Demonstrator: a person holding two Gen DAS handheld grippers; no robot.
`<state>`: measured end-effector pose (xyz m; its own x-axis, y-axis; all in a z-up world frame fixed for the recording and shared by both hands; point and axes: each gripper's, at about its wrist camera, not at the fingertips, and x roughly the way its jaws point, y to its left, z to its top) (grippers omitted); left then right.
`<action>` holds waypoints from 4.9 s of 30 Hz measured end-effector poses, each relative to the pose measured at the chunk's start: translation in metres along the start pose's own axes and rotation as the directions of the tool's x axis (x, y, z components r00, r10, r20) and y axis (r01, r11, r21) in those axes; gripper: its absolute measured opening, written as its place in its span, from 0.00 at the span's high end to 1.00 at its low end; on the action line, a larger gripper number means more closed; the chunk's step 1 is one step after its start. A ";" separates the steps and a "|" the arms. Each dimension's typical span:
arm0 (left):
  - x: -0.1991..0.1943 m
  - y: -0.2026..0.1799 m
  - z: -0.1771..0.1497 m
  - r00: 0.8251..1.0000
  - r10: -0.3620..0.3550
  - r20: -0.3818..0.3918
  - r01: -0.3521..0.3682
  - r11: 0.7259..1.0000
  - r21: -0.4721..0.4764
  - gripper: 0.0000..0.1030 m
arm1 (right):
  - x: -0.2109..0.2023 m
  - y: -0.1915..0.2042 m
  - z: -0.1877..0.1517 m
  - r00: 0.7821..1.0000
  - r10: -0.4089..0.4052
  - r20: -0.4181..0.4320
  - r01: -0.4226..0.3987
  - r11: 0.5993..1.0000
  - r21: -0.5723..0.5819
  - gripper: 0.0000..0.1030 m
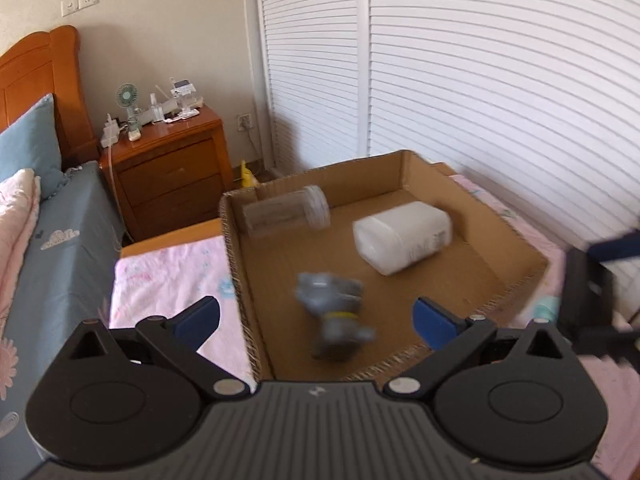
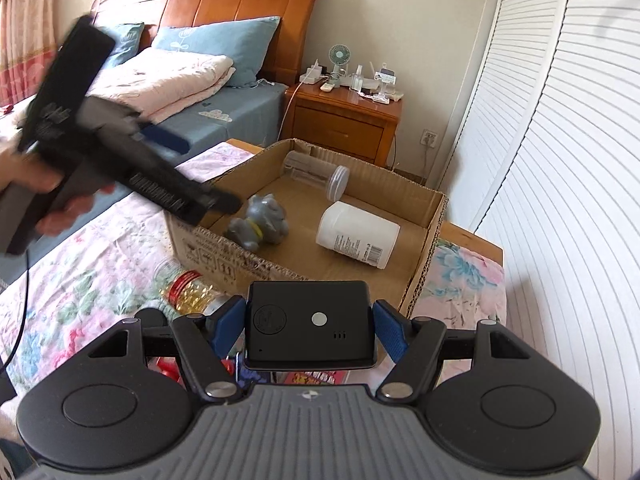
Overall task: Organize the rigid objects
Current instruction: 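Drop the grey toy into the box with the left gripper while the right drops the black pad, then move both tools back toward the remaining toys on the sheet, then close the left gripper on the black oval pad while the right tool approaches the red-wheeled black block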
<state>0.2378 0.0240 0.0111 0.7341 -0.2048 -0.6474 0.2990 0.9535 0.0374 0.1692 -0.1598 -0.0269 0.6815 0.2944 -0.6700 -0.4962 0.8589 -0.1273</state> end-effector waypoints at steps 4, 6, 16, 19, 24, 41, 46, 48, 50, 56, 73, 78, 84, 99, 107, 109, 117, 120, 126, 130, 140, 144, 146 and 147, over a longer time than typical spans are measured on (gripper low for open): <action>-0.013 -0.004 -0.002 1.000 -0.030 -0.002 0.030 0.999 -0.017 0.01 | 0.006 -0.007 0.012 1.000 -0.015 -0.004 0.015 1.000 0.006 0.28; -0.020 -0.007 -0.003 1.000 -0.022 -0.002 0.022 1.000 -0.017 0.01 | 0.010 -0.011 0.020 1.000 -0.016 -0.010 0.016 1.000 0.012 0.28; -0.048 -0.029 -0.009 1.000 0.006 0.003 -0.006 0.999 0.038 0.01 | 0.036 -0.021 0.055 0.999 -0.023 -0.048 0.025 0.999 0.041 0.28; -0.055 -0.030 -0.015 1.000 -0.001 0.004 0.001 1.000 -0.020 0.01 | 0.044 -0.025 0.063 0.998 -0.016 -0.061 0.019 0.998 0.055 0.28; -0.062 -0.029 -0.024 1.000 -0.025 -0.001 0.024 0.998 -0.058 0.01 | 0.056 -0.031 0.071 0.997 -0.014 -0.075 0.021 0.995 0.097 0.28; -0.066 -0.031 -0.032 1.000 -0.015 0.013 0.015 0.998 -0.061 0.01 | 0.034 -0.019 0.053 0.991 -0.114 -0.076 0.126 0.978 0.168 0.00; -0.064 -0.026 -0.033 1.000 -0.009 0.015 0.010 0.996 -0.086 0.01 | 0.032 -0.012 0.026 0.982 -0.141 -0.129 0.164 0.969 0.184 0.00; -0.063 -0.024 -0.034 1.000 -0.008 0.016 0.010 0.995 -0.096 0.01 | 0.036 -0.010 0.015 0.978 -0.135 -0.162 0.167 0.964 0.205 0.00; -0.063 -0.023 -0.034 1.000 -0.004 0.019 0.005 0.995 -0.100 0.01 | 0.043 -0.007 0.005 0.973 -0.129 -0.194 0.173 0.958 0.229 0.00; -0.064 -0.028 -0.037 0.999 0.041 0.027 -0.039 0.997 -0.062 0.01 | 0.072 -0.001 -0.016 0.951 -0.117 -0.287 0.203 0.935 0.291 0.00; -0.058 -0.026 -0.051 0.999 0.046 0.000 -0.046 0.998 -0.034 0.01 | 0.077 0.013 -0.054 0.924 -0.119 -0.362 0.221 0.942 0.253 0.00; -0.048 -0.033 -0.068 0.999 0.044 -0.024 -0.044 0.999 0.026 0.01 | 0.062 0.014 -0.075 0.929 -0.088 -0.359 0.183 0.954 0.239 0.00; -0.031 -0.038 -0.093 0.992 -0.014 -0.129 0.018 0.999 0.033 0.01 | 0.042 0.019 -0.083 0.959 -0.035 -0.282 0.112 0.959 0.262 0.00; -0.009 -0.042 -0.119 0.971 0.023 -0.239 -0.011 0.998 0.054 0.01 | 0.042 0.062 -0.097 0.970 0.008 -0.245 0.010 0.997 0.071 0.00; -0.024 -0.024 -0.127 0.960 0.126 -0.251 -0.106 0.990 0.092 0.01 | 0.036 0.051 -0.107 0.970 0.012 -0.245 0.018 0.993 0.121 0.00; -0.026 -0.017 -0.129 0.955 0.154 -0.254 -0.136 0.987 0.086 0.01 | 0.034 0.046 -0.110 0.968 0.019 -0.249 0.018 0.989 0.146 0.00; -0.023 0.020 -0.129 0.933 0.222 -0.283 -0.243 0.969 -0.041 0.01 | 0.023 0.026 -0.124 0.962 -0.027 -0.273 0.081 0.978 0.192 0.00; -0.020 0.028 -0.128 0.930 0.222 -0.294 -0.255 0.963 -0.081 0.01 | 0.018 0.016 -0.129 0.955 -0.078 -0.286 0.143 0.966 0.213 0.00; -0.024 0.017 -0.124 0.931 0.184 -0.316 -0.220 0.972 -0.083 0.01 | 0.018 0.005 -0.135 0.952 -0.103 -0.287 0.181 0.948 0.263 0.00; -0.033 0.005 -0.122 0.947 0.101 -0.304 -0.152 0.977 -0.149 0.01 | 0.018 0.010 -0.134 0.957 -0.102 -0.272 0.170 0.956 0.240 0.00; -0.035 -0.002 -0.115 0.938 0.093 -0.334 -0.190 0.944 -0.271 0.01 | 0.016 0.010 -0.140 0.979 -0.049 -0.196 0.095 0.968 0.232 0.00; -0.033 -0.007 -0.112 0.941 0.120 -0.318 -0.221 0.926 -0.305 0.01 | 0.015 0.009 -0.143 0.986 -0.040 -0.163 0.075 0.974 0.216 0.00; -0.027 -0.013 -0.113 0.938 0.128 -0.321 -0.234 0.920 -0.315 0.01 | 0.015 0.009 -0.145 0.988 -0.037 -0.148 0.068 0.975 0.210 0.00; -0.024 -0.016 -0.113 0.935 0.133 -0.328 -0.243 0.916 -0.321 0.01 | 0.014 0.009 -0.145 0.989 -0.035 -0.142 0.064 0.976 0.206 0.00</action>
<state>0.1464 0.0389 -0.0602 0.5268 0.0080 -0.8499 -0.0999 0.9936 -0.0526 0.0963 -0.2091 -0.1440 0.6155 0.2016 -0.7619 -0.3295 0.9440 -0.0164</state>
